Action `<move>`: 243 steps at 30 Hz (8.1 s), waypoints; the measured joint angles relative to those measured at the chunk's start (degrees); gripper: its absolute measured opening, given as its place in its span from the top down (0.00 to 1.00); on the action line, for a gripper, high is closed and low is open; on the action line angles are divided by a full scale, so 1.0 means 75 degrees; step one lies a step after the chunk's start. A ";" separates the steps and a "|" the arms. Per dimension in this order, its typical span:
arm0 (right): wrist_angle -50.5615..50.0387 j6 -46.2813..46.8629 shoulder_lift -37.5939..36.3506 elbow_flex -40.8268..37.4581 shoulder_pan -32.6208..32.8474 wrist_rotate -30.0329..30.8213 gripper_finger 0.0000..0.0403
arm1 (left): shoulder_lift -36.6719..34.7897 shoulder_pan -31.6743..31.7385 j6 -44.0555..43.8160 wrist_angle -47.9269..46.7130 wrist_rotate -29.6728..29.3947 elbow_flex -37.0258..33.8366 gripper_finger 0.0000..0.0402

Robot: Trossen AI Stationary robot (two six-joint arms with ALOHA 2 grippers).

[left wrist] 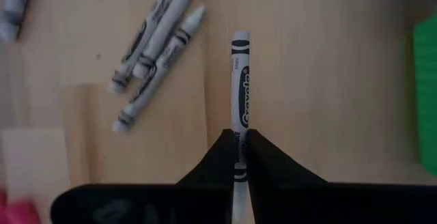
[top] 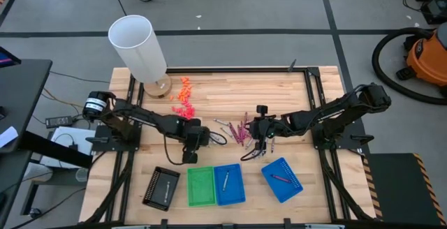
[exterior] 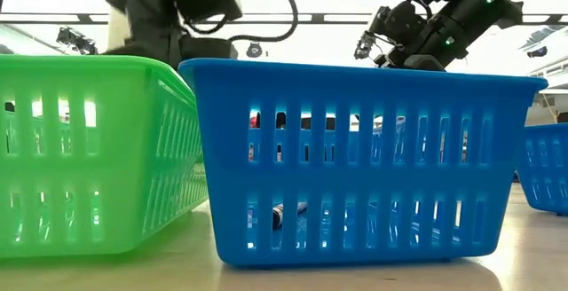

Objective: Sort crayons
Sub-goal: Put the white crayon into the black bin

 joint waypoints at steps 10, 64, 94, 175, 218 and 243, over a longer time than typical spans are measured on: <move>0.0021 -0.0061 0.0000 0.0000 0.0113 0.0268 0.80 | -0.0011 -0.0991 -0.4775 -0.2869 -0.0065 0.1967 0.95; 0.0936 0.0210 0.0003 0.0000 -0.0525 0.0125 0.80 | 0.1113 -0.6954 -1.6073 -0.4055 -0.2597 0.2251 0.94; 0.1003 0.0326 0.0003 0.0000 -0.0455 -0.0251 0.80 | 0.0926 -0.4330 -1.0457 -0.5136 -0.3236 0.2618 0.56; 0.2358 0.0452 0.0003 -0.0962 -0.0245 -0.1778 0.80 | 0.1098 0.0714 0.1721 -0.0930 0.0690 0.0838 0.95; 0.3456 -0.0085 0.0003 -0.0962 0.0099 -0.1806 0.80 | 0.0591 -0.6458 -1.3232 -0.4065 -0.0937 0.2781 0.94; 0.3550 -0.0207 0.0003 -0.0962 0.0099 -0.1874 0.80 | 0.0702 -0.6718 -1.5746 -0.3461 -0.1329 0.1427 0.94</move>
